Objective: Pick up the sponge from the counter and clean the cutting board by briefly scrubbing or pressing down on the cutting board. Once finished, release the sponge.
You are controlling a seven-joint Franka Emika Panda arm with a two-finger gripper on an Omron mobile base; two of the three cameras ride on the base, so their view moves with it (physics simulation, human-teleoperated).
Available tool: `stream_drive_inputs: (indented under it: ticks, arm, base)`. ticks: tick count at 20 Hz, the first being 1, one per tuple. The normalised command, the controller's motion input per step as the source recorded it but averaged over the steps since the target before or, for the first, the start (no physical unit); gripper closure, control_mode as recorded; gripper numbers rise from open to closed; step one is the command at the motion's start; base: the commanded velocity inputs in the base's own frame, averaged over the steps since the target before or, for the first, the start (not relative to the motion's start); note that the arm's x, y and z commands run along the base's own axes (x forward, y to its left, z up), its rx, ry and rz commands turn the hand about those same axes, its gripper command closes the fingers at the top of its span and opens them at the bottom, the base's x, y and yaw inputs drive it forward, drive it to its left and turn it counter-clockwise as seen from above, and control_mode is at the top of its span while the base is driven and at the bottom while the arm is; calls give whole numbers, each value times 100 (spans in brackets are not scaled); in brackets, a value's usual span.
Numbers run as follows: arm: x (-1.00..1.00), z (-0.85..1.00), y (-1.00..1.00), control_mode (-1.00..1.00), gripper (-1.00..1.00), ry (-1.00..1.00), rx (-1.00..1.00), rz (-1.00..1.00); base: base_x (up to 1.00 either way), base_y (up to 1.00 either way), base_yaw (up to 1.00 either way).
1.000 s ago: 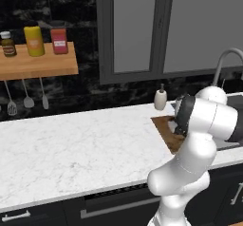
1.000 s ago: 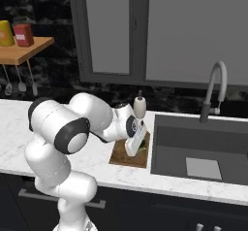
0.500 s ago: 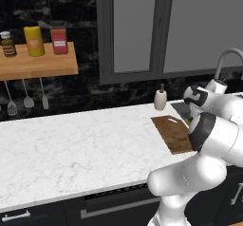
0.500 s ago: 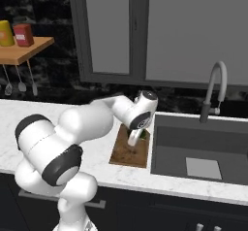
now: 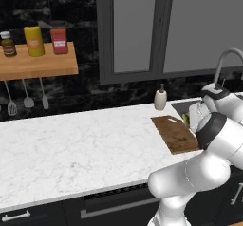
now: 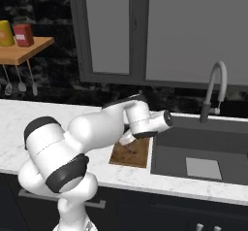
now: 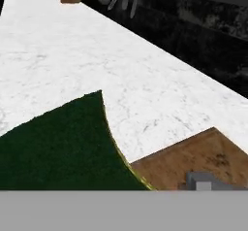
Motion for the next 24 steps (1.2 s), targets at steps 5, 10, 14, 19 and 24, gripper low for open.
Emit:
stream_drive_inputs:
  ticks: [5,10,14,19,24]
  arm:
    - [0,-11,0,-100,-100,8,29,-11]
    - [12,-29,0,-100,-100,22,8,-14]
    - [6,-50,-8,-100,-100,1,8,-8]
    - [1,-86,-18,-100,-100,-30,8,-1]
    - [43,-77,-26,-100,-100,-11,19,-7]
  base:
    - [0,0,0]
    - [0,0,0]
    - [0,0,0]
    - [0,0,0]
    - [0,0,0]
